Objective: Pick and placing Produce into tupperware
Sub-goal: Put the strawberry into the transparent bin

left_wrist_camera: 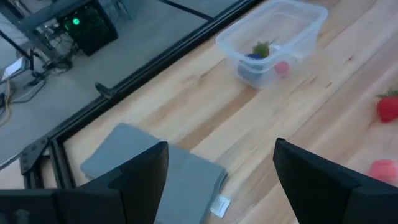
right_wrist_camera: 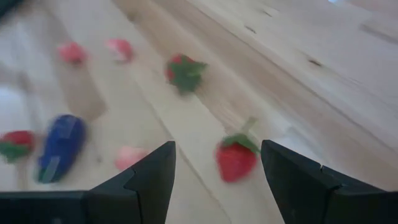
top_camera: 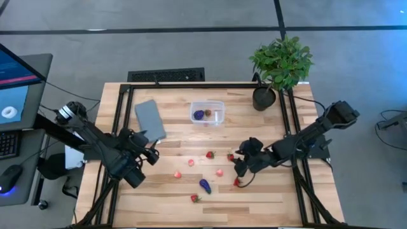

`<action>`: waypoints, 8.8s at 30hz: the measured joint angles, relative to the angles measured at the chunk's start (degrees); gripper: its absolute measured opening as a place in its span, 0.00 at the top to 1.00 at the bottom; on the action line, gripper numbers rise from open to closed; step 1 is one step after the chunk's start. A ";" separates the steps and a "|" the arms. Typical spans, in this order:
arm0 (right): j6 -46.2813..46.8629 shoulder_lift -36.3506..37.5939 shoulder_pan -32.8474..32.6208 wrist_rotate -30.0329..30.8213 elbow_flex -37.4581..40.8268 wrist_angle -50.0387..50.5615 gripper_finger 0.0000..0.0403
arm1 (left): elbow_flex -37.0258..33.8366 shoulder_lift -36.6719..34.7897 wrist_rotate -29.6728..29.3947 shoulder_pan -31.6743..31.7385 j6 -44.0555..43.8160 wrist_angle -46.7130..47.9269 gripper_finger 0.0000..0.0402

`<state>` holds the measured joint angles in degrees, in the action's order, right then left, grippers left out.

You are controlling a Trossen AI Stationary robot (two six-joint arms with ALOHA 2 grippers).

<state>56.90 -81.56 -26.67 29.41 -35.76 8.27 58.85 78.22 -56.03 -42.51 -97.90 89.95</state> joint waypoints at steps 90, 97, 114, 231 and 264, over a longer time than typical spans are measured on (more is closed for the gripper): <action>29.60 -23.87 8.44 -13.12 -24.60 26.97 0.56 | -6.89 -12.64 -1.55 -4.89 -1.37 -0.90 0.30; 30.03 -23.85 8.39 -13.11 -24.60 26.97 0.58 | -6.89 -12.64 -1.57 -4.91 -1.43 -0.92 0.30; 27.34 -23.68 8.91 -12.89 -26.55 27.48 0.59 | -6.89 -12.64 -1.60 -4.91 -1.35 -0.92 0.30; -6.40 -21.88 40.88 -17.62 -26.63 -10.96 0.47 | -6.87 -12.64 -6.80 -4.86 -3.51 -2.67 0.30; -14.56 -3.39 14.31 -8.45 -26.61 25.70 0.41 | -8.51 -12.64 -8.74 -4.87 -3.92 -3.08 0.30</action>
<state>42.34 -84.95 -12.36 20.96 -62.37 33.97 50.35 65.58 -64.77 -47.38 -101.82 86.87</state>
